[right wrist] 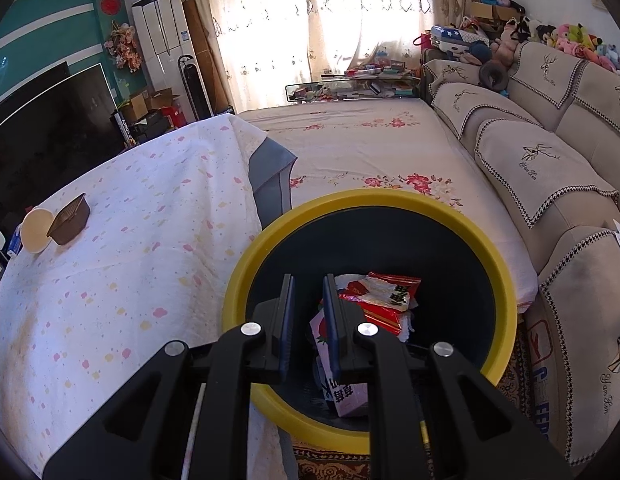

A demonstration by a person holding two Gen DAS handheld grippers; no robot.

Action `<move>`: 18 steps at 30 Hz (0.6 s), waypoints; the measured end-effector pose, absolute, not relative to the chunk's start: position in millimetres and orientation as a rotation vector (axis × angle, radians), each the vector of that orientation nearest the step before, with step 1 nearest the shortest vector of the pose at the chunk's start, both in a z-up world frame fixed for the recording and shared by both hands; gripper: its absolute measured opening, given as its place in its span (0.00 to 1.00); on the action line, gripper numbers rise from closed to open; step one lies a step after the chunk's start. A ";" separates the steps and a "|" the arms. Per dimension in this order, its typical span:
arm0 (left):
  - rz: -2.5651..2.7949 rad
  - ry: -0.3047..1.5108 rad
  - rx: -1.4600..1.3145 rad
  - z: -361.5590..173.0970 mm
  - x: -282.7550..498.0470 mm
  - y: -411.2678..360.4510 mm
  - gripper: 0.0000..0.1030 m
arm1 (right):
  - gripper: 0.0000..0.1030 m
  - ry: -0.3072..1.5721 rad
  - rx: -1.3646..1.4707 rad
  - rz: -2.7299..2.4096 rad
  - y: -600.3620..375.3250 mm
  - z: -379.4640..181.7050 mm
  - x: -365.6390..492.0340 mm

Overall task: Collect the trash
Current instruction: 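Carry the white pill bottle over the bin and open the left gripper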

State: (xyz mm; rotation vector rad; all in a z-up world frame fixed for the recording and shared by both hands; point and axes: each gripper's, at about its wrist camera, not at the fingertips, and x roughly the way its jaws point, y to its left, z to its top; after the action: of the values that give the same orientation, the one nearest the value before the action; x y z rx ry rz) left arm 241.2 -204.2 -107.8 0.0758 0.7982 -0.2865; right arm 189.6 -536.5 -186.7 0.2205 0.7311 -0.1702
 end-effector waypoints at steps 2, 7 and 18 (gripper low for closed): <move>-0.335 0.786 0.084 -100.2 232.8 -222.9 0.45 | 0.13 0.727 0.213 -0.182 -541.3 -185.6 184.1; -0.463 0.784 0.108 -90.6 222.8 -278.7 0.45 | 0.21 0.718 0.196 -0.226 -559.6 -183.6 166.3; -0.629 0.838 0.193 -114.2 232.0 -410.9 0.45 | 0.36 0.691 0.200 -0.314 -607.9 -182.5 134.5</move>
State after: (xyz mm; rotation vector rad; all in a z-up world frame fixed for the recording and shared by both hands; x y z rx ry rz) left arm 232.0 -410.9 -114.2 0.1934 0.8377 -0.6292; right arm 134.5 -607.9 -182.5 0.2000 0.6913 -0.3143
